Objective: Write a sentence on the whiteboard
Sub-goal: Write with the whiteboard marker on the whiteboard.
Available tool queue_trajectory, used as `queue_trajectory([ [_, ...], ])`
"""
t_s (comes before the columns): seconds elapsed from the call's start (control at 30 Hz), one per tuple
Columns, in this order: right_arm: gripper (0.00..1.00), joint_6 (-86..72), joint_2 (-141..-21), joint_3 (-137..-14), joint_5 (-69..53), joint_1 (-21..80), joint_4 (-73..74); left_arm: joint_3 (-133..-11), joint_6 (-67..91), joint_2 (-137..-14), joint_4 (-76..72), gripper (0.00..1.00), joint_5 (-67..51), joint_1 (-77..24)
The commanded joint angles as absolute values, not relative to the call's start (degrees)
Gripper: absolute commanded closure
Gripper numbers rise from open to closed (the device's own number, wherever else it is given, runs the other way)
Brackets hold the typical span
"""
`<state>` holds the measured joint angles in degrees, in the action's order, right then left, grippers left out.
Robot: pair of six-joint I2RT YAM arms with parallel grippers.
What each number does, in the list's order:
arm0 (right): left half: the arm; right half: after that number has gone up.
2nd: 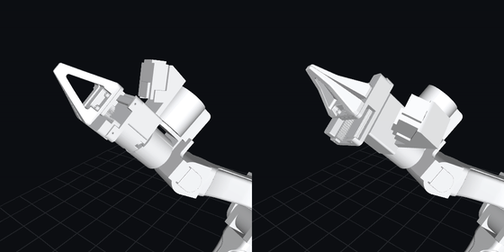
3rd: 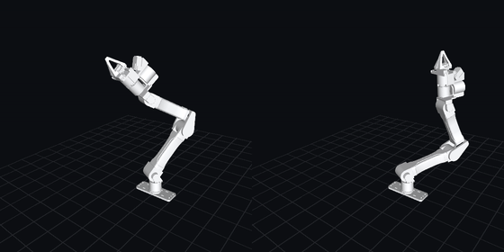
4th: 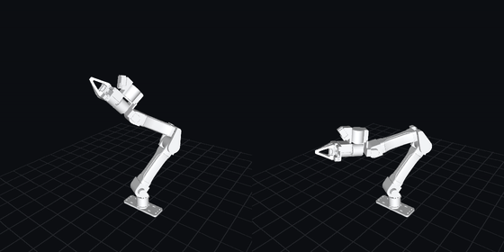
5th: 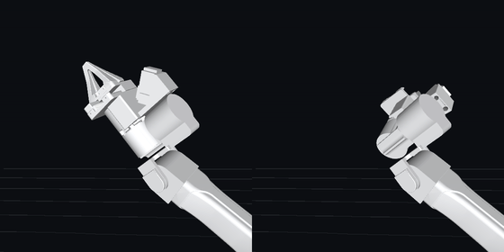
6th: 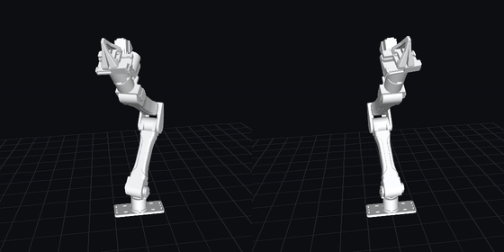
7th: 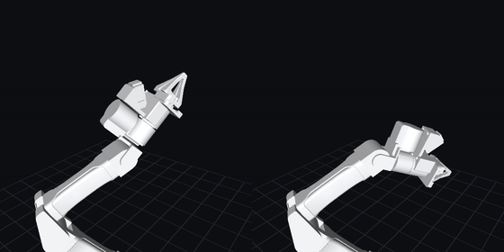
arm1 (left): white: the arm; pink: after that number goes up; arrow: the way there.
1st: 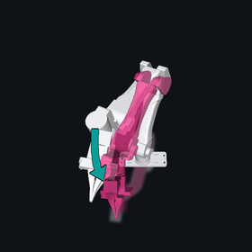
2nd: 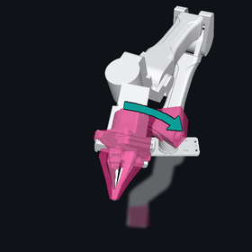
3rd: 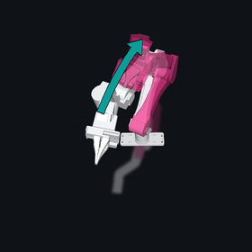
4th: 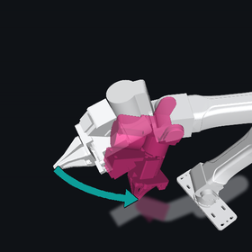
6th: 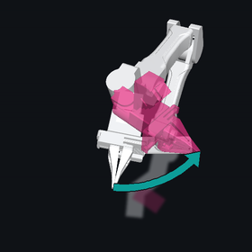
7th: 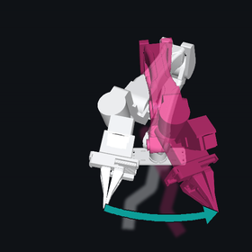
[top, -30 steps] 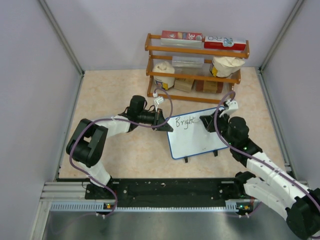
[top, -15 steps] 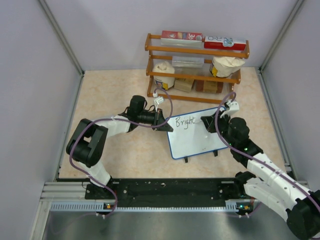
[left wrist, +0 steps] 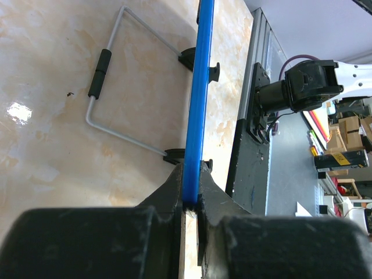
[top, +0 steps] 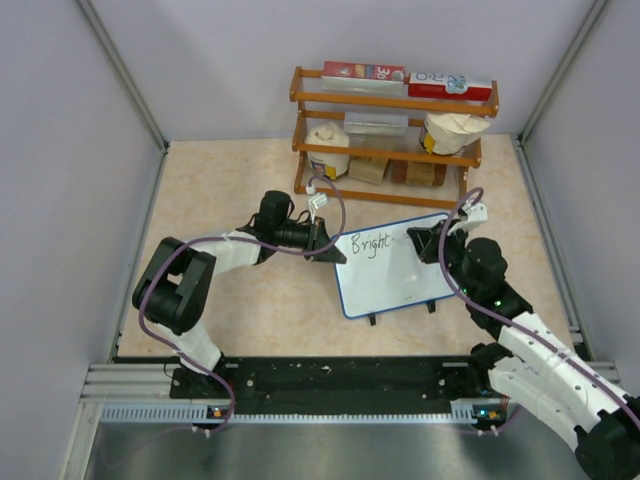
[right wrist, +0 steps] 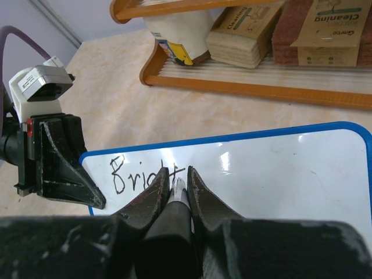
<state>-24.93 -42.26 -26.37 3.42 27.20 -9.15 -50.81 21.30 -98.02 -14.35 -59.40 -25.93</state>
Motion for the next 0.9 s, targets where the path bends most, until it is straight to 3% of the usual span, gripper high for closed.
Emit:
queue_trajectory([
  [0.0,1.0,-22.5,-42.2,-30.1,5.9,26.7,-9.9,-50.4,14.3,-100.2,-10.9,1.0,-52.6,-26.7],
  [0.87,1.0,-22.8,-47.4,-30.6,5.8,26.7,-10.5,-50.4,14.2,-100.3,-10.8,1.0,-52.6,-26.7],
])
